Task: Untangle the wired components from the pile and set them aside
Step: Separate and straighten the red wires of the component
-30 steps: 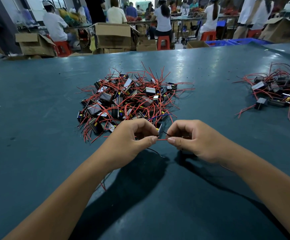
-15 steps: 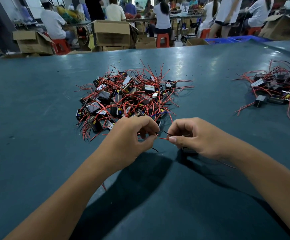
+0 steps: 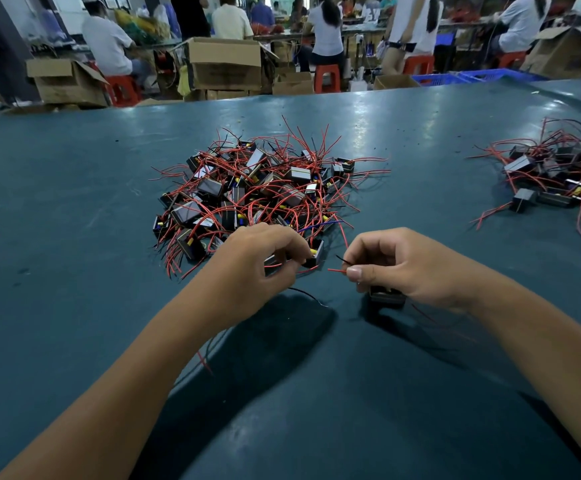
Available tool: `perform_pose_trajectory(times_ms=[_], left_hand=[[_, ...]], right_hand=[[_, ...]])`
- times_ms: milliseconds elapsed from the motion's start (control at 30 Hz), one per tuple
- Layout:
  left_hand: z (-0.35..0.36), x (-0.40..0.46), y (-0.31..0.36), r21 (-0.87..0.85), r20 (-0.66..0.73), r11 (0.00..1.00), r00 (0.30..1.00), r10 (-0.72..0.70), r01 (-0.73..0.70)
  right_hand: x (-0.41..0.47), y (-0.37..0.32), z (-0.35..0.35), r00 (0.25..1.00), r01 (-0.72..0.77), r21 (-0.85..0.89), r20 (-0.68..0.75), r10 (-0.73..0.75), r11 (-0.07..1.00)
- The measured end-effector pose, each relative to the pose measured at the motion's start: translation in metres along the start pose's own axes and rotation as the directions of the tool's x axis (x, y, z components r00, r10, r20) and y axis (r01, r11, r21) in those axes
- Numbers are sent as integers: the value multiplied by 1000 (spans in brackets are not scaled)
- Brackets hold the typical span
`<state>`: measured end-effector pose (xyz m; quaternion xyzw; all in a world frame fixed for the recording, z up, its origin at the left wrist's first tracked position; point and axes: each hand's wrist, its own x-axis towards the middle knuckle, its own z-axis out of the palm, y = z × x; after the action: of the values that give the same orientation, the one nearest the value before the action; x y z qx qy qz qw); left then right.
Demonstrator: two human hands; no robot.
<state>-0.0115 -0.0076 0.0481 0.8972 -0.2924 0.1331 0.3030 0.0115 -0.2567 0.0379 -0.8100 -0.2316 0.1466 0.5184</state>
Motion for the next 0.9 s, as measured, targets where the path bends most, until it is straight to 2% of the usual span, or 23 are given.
perform_pose_trajectory(times_ms=[133, 333, 533, 633, 800, 900], left_hand=[[-4, 0, -8, -70, 161, 998, 987, 14, -2], [13, 2, -7, -35, 5, 996, 996, -88, 88], [19, 4, -6, 48, 8, 997, 998, -59, 58], [17, 3, -6, 50, -19, 996, 998, -68, 69], [14, 1, -6, 30, -37, 994, 993, -108, 109], [14, 0, -5, 18, -45, 996, 995, -92, 93]], right_hand=[[-1, 0, -3, 999, -19, -80, -42, 16, 997], [1, -1, 1, 992, -12, -100, -128, 0, 995], [2, -2, 10, 988, 14, -69, -153, -25, 998], [3, -1, 11, 989, 11, -68, -147, -21, 998], [4, -2, 13, 984, 16, 29, -177, -11, 999], [3, -3, 9, 977, 22, -70, -208, -37, 997]])
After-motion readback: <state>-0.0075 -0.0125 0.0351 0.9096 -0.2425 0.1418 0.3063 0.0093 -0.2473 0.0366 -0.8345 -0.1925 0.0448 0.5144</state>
